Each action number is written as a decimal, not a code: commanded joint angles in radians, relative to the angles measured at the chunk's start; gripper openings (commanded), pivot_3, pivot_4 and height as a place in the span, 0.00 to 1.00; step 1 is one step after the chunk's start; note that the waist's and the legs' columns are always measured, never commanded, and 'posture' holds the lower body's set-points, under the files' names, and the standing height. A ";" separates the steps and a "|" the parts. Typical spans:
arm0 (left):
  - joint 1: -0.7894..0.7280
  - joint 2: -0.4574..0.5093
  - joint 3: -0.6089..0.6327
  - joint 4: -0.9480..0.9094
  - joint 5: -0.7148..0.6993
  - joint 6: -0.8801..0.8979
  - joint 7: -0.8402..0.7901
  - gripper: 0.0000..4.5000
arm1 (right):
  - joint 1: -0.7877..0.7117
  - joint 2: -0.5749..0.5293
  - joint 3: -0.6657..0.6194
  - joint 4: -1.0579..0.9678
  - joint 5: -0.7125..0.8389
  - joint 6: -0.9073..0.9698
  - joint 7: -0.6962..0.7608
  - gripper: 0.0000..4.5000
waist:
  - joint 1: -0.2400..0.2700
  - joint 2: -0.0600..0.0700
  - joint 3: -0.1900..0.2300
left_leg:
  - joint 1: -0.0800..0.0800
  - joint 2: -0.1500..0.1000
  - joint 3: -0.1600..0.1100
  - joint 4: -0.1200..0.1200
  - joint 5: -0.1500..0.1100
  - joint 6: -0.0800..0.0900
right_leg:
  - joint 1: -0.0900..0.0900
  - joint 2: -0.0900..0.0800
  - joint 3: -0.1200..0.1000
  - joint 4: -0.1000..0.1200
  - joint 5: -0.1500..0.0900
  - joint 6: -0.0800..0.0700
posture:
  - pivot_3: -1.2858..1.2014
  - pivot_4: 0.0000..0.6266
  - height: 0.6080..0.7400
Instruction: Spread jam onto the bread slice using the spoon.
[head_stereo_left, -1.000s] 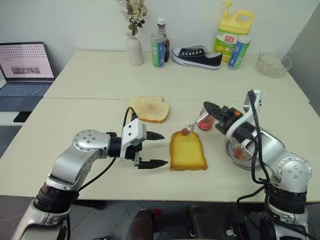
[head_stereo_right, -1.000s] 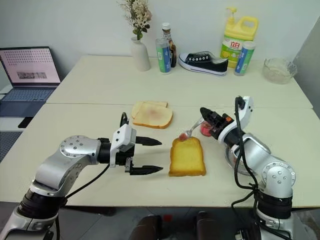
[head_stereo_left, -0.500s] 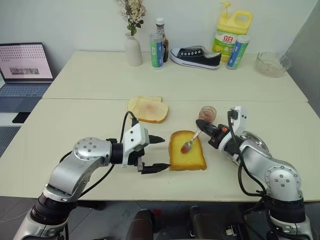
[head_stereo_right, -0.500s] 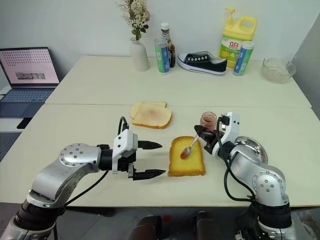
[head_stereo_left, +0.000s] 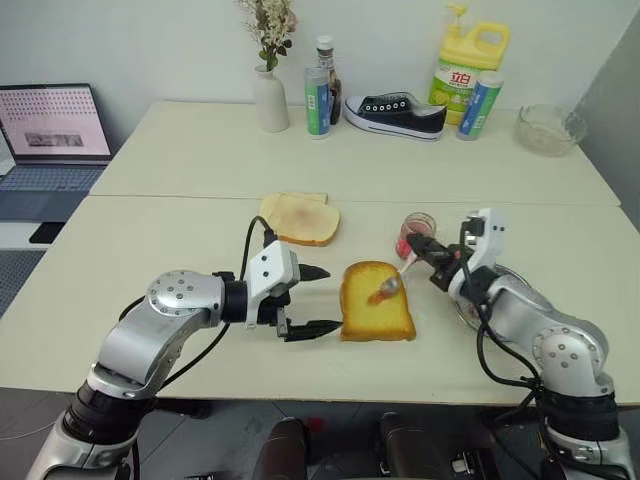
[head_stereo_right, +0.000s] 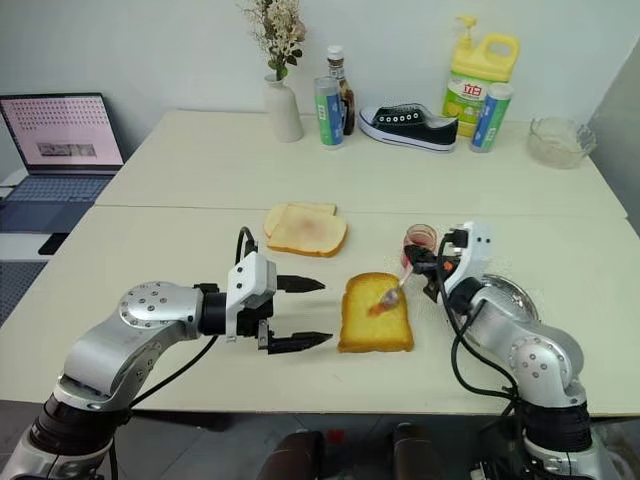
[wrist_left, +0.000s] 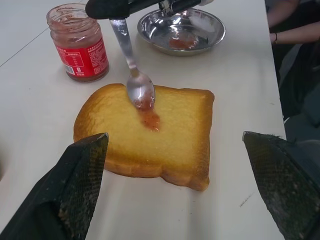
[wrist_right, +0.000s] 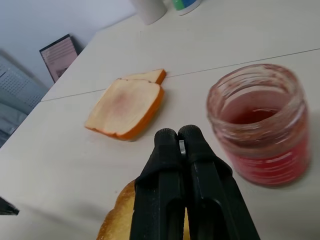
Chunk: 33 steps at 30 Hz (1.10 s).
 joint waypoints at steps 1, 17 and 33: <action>-0.017 -0.009 -0.002 -0.001 0.005 -0.036 0.003 1.00 | -0.027 0.004 -0.081 -0.009 0.078 0.022 -0.015 0.01 | 0.000 0.000 0.000 | 0.000 0.000 0.000 0.000 0.000 0.000 | 0.000 0.000 0.000 0.000 0.000 0.000 | 0.52 0.24 1.00; -0.035 -0.027 -0.013 0.024 0.014 -0.053 0.006 1.00 | 0.011 0.173 -0.071 0.153 0.162 0.014 -0.056 0.01 | 0.000 0.000 0.000 | 0.000 0.000 0.000 0.000 0.000 0.000 | 0.000 0.001 0.000 0.000 0.000 0.000 | 0.52 0.24 1.00; -0.009 0.002 0.000 0.026 0.013 -0.068 -0.010 1.00 | 0.149 0.001 -0.145 -0.004 0.484 0.121 -0.050 0.01 | -0.002 0.000 0.000 | 0.001 0.001 0.000 0.000 0.000 0.000 | 0.000 0.001 0.000 0.000 0.000 0.000 | 0.52 0.24 1.00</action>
